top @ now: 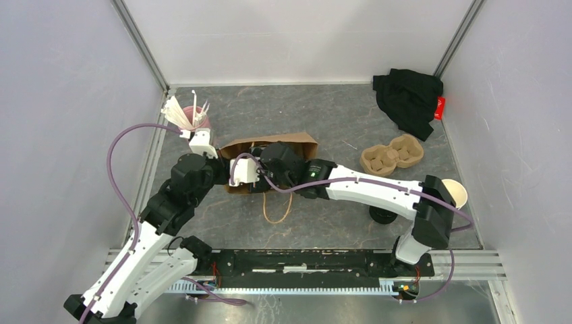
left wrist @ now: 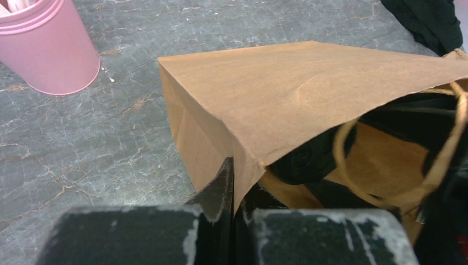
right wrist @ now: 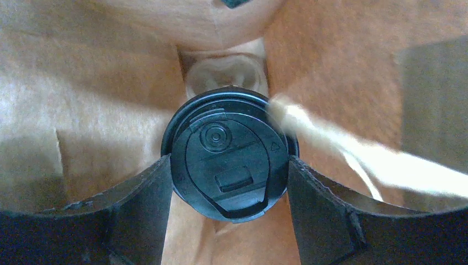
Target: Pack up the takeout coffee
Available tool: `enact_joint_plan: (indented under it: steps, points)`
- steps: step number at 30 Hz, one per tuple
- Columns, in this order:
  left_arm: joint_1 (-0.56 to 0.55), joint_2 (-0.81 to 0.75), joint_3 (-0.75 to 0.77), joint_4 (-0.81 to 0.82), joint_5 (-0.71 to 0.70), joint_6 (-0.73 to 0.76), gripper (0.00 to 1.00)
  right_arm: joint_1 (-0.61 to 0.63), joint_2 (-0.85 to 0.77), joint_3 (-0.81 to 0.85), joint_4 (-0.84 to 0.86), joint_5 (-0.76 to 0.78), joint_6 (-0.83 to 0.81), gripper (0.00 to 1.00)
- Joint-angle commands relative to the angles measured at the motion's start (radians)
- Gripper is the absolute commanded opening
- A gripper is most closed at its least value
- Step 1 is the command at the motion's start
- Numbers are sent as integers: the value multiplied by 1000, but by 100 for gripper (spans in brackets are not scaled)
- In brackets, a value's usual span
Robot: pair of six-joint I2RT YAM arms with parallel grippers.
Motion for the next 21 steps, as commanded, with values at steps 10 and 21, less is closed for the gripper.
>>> enact_joint_plan:
  steps: [10,21]
  points:
    - [4,-9,-5,5,34,19,2,-42,92,48,100,-141,-190,0]
    - [3,-22,-14,-15,56,13,2,-69,104,0,130,-129,-209,0]
